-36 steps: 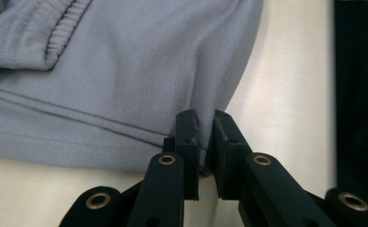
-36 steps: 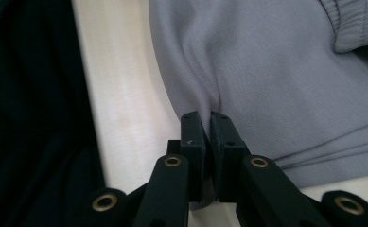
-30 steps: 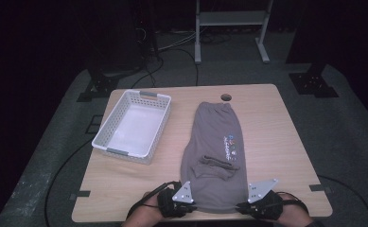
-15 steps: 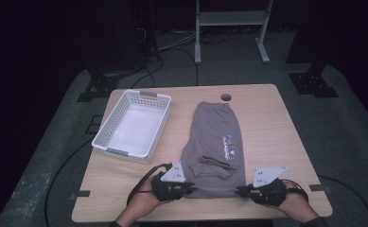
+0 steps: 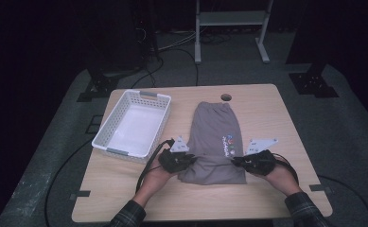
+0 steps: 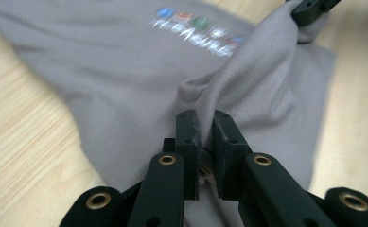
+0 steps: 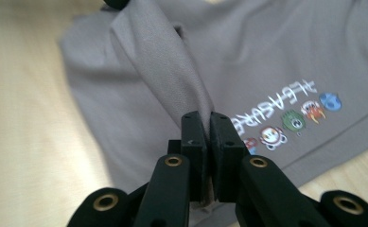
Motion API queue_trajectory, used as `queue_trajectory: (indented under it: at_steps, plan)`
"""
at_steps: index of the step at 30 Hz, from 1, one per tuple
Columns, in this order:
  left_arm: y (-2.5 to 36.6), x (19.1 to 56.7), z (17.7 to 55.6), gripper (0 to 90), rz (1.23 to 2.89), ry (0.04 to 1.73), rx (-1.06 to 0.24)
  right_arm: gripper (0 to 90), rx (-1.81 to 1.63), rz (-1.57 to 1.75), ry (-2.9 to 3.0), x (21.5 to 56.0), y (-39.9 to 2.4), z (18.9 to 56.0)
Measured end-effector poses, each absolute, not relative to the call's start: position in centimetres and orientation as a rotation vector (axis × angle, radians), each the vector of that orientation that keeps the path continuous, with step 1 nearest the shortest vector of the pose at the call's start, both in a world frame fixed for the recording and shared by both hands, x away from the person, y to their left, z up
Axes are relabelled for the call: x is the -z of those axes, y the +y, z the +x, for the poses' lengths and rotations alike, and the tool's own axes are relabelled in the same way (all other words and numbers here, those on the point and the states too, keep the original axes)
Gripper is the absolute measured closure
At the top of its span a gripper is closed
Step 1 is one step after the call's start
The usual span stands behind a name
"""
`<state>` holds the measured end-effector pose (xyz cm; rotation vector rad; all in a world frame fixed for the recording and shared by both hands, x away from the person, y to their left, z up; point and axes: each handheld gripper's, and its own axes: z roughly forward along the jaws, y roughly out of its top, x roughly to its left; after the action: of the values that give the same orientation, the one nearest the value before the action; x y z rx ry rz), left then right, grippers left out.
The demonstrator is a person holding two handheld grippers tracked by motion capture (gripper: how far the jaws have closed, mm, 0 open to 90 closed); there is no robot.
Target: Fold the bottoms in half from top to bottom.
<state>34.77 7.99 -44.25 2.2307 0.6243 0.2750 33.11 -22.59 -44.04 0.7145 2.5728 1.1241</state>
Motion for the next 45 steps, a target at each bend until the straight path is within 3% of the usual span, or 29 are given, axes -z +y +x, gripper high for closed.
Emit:
queue_trajectory:
  at_steps: [9, 15, 40, 45]
  plan:
    - [7.0, 46.2, 37.0, 82.3, 2.305, 0.666, -0.259, 85.0, -1.031, 0.798, 2.621, 46.2, -22.1, 35.8]
    - [7.0, 46.1, 36.6, 82.4, 2.334, 0.638, -0.252, 85.1, -1.034, 0.81, 2.639, 46.4, -22.1, 35.7]
    - [8.4, 46.0, 26.8, 82.5, 2.421, 0.434, -0.156, 84.9, -1.032, 0.629, 2.795, 46.3, -21.4, 26.9]
    - [8.6, 45.4, 26.9, 82.6, 2.398, 0.44, -0.127, 85.0, -1.021, 0.602, 2.792, 45.9, -21.3, 26.3]
